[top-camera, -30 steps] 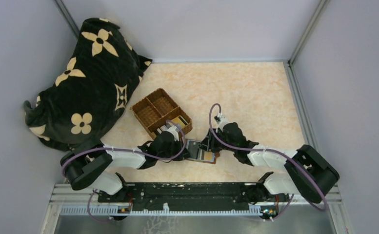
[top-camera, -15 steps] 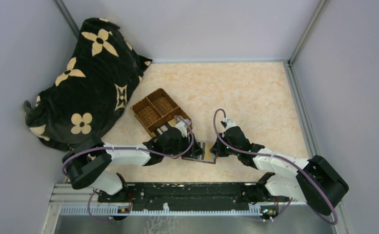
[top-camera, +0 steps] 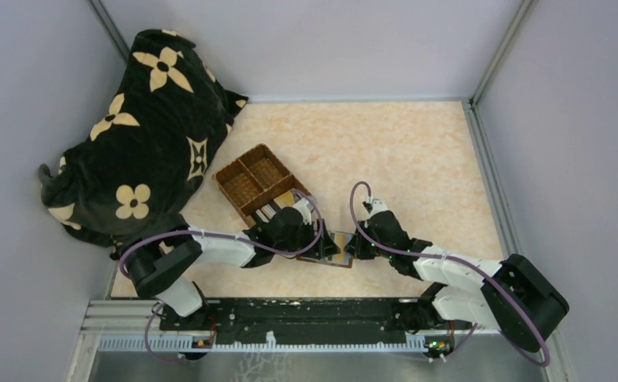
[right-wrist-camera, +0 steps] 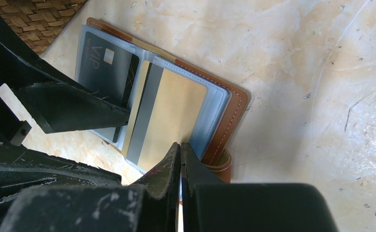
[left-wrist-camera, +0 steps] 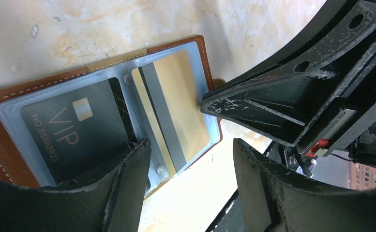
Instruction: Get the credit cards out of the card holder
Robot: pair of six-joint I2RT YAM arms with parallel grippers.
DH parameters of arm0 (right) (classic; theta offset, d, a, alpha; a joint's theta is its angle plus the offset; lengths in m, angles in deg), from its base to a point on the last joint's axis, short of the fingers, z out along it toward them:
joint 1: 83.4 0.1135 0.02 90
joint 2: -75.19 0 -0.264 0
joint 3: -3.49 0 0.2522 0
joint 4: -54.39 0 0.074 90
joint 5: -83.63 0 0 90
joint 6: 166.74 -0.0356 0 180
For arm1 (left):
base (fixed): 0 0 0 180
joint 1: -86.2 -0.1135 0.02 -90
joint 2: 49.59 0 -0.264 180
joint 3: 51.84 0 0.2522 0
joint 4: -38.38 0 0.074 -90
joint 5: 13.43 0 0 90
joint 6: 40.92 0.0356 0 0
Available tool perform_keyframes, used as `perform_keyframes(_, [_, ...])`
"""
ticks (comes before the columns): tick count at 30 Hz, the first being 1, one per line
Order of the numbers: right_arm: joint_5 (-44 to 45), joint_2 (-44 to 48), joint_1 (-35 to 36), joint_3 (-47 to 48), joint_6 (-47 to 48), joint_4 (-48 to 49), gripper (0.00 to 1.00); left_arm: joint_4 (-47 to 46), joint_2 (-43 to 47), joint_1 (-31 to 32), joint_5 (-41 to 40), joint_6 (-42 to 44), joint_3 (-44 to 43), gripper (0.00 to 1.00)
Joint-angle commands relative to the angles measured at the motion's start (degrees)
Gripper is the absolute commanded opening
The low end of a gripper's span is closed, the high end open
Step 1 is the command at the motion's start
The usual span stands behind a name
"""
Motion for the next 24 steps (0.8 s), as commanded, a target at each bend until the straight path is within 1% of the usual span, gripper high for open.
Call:
perform_keyframes(1, [1.39,-1.38,-0.58,-1.44,0.35,-0.82,0.00,-2.58,-1.50,-0.43,0.72,0.32,-0.03,0.69])
perform_keyframes(6, [0.49,-1.77,-0.57,-1.88,0.00,0.13,0.00,-5.94,-4.18,-0.46,2.20,-0.06,-0.26,0.66])
perform_keyframes(10, [0.40,-1.92,-0.52,-2.17,-0.09,0.25,0.00,-9.59,-5.33,-0.50,3.81,-1.49,0.52,0.57])
perform_keyframes(15, [0.03,-2.84,-0.54,-2.83,-0.24,1.34,0.00,-12.28,-3.84,-0.55,4.28,-2.77,1.99,0.34])
perform_keyframes(17, [-0.36,-3.26,-0.53,-2.97,-0.35,2.07,0.00,-12.27,-2.96,-0.55,3.81,-2.61,2.27,0.26])
perform_keyframes(19, [-0.70,-3.65,-0.52,-2.98,-0.45,2.59,0.00,-13.23,-2.22,-0.50,3.50,-2.79,2.85,0.20])
perform_keyframes(22, [-0.68,-4.02,-0.58,-2.98,-0.37,2.82,0.00,-14.69,-2.26,-0.68,4.09,-3.31,2.89,0.20])
perform_keyframes(24, [-0.54,-4.17,-0.59,-3.05,-0.28,2.79,0.00,-16.47,-2.96,-0.72,4.91,-4.07,2.74,0.21])
